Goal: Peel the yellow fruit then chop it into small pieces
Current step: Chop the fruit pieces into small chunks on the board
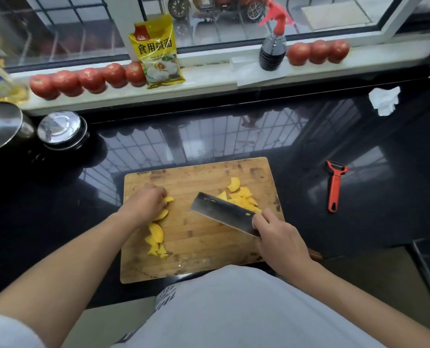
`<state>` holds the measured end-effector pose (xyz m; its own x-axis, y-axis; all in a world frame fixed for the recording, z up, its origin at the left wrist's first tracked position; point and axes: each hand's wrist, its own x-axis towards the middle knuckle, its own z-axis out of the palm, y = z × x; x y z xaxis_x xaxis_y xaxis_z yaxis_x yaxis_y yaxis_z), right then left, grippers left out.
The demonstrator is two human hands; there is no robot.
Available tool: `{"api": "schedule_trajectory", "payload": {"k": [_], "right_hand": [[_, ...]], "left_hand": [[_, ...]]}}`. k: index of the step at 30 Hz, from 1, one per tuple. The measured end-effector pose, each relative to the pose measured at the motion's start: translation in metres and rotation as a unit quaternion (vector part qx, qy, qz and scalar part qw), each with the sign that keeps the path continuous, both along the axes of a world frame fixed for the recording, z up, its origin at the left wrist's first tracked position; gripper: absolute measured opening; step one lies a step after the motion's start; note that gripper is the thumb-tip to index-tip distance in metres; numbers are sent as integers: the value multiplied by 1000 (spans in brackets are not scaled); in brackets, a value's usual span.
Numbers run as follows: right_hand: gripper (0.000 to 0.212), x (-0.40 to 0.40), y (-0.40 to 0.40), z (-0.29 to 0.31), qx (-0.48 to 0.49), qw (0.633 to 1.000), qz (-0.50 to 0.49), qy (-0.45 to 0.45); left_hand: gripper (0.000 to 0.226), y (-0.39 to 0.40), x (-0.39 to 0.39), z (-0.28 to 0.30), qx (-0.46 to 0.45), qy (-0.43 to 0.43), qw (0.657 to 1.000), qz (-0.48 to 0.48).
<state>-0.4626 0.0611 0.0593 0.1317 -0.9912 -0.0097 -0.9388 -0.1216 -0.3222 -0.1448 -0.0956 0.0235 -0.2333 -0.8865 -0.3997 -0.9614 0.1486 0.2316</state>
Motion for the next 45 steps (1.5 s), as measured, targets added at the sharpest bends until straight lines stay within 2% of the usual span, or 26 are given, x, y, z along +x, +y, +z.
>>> {"api": "schedule_trajectory", "payload": {"k": [7,11,14,17,20,22,24,25,26,27,28,29,30,31,35,39,45], "right_hand": [[31,2,-2,1,26,997,-57,-38],[31,4,3,4,51,994,-82,-55],[29,4,9,7,88,987,-100,-87],[20,4,12,6,115,976,-132,-130],[12,4,11,4,140,965,-160,-153],[11,4,9,4,149,963,-164,-153],[10,6,6,2,153,966,-151,-146],[8,7,5,1,155,968,-141,-141],[7,10,3,1,157,970,-129,-134],[8,13,1,0,159,972,-116,-125],[9,16,-2,-1,161,975,-103,-117],[10,19,-5,-1,166,976,-91,-110],[12,23,-7,-1,172,977,-81,-101],[13,28,-10,-1,181,976,-75,-94],[10,42,-15,-5,218,971,-66,-75],[12,40,-13,-3,218,971,-70,-71],[10,39,-11,6,222,973,-41,-33]], "left_hand": [[13,5,-9,-2,-26,39,997,56],[23,40,-46,9,-178,139,970,-87],[28,71,-74,3,-168,161,966,-114],[21,92,-65,-24,-123,132,975,-128],[11,118,-41,-38,-153,134,954,-222],[15,130,-29,-37,-148,165,963,-150],[16,132,-33,-34,-111,211,971,14],[12,128,-42,-30,-75,238,962,111],[6,121,-54,-24,-10,284,933,220],[5,112,-69,-17,83,344,870,344],[9,104,-82,-10,180,398,783,443],[14,97,-94,-4,247,433,706,504],[19,92,-102,-2,274,439,677,523],[23,88,-109,-5,274,429,687,519],[26,79,-123,-17,234,344,766,491],[25,74,-125,-23,210,276,819,457],[22,73,-126,-24,212,261,823,458]]}}
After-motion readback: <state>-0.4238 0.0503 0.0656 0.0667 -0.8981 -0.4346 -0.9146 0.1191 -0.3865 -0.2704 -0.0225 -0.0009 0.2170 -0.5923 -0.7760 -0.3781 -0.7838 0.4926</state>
